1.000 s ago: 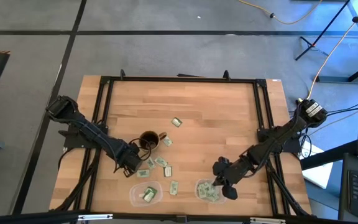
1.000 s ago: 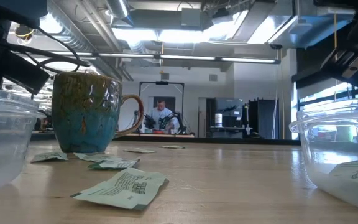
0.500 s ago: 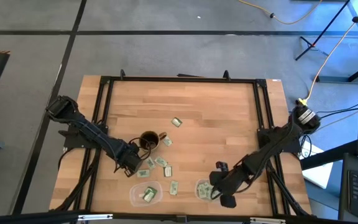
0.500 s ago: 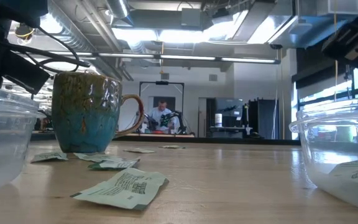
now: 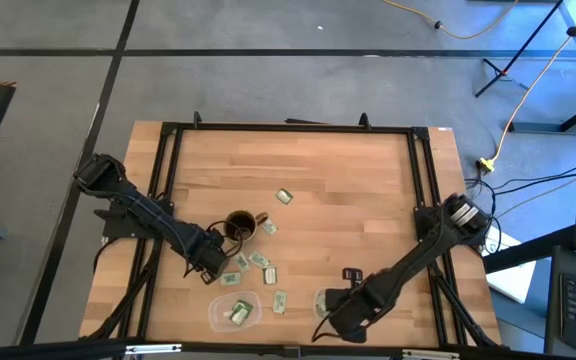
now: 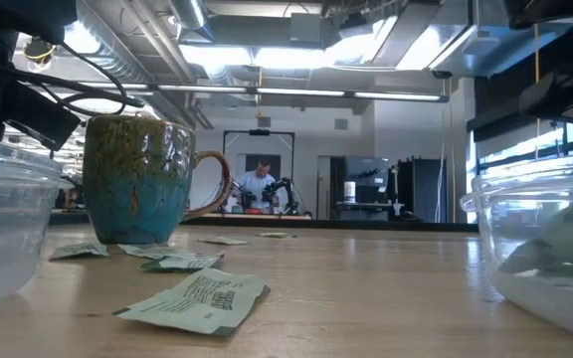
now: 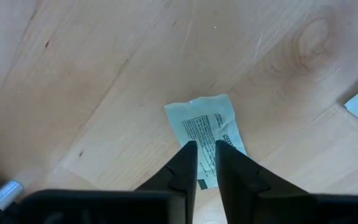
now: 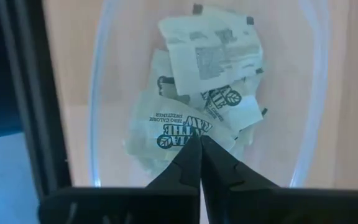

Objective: Pick and place items into bin
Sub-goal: Put the white stevia packet into the right transparent bin

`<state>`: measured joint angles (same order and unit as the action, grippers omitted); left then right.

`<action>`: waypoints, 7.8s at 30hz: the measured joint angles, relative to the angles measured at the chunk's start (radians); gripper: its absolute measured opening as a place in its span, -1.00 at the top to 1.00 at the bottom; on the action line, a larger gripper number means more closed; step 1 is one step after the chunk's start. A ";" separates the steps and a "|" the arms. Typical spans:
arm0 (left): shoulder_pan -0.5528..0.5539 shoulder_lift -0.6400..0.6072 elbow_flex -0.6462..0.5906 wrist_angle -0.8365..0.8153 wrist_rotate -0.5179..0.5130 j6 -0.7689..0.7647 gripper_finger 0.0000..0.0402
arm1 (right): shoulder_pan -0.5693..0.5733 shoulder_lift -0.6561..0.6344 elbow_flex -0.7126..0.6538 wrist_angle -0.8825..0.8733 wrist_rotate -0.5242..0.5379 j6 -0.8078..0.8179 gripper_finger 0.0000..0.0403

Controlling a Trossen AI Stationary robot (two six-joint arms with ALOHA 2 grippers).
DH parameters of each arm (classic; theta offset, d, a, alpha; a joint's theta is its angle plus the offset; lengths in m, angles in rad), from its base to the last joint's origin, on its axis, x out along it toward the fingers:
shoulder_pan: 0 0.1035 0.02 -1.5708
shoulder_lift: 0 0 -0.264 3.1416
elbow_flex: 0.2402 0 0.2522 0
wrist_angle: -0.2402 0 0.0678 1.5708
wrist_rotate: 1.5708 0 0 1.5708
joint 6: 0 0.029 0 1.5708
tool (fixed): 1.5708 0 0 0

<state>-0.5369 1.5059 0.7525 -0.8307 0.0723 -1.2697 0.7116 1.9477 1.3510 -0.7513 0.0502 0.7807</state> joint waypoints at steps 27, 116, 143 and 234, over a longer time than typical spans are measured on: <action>0.000 0.003 -0.009 0.018 -0.052 -0.027 0.74 | 0.003 -0.089 0.036 -0.067 0.091 -0.029 0.21; 0.155 -0.098 0.034 1.296 -0.870 1.424 0.99 | -0.413 -0.399 -0.410 1.080 0.468 -0.755 0.21; 0.180 -0.098 0.034 1.380 -0.786 1.486 0.98 | -0.454 -0.398 -0.410 1.153 0.466 -0.709 0.34; 0.097 -0.356 0.034 0.701 -0.500 1.080 0.72 | -0.126 -0.446 -0.350 0.340 0.053 0.013 0.23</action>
<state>-0.4399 1.1503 0.7868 -0.1298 -0.4279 -0.1893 0.5852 1.5020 1.0012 -0.4117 0.1029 0.7940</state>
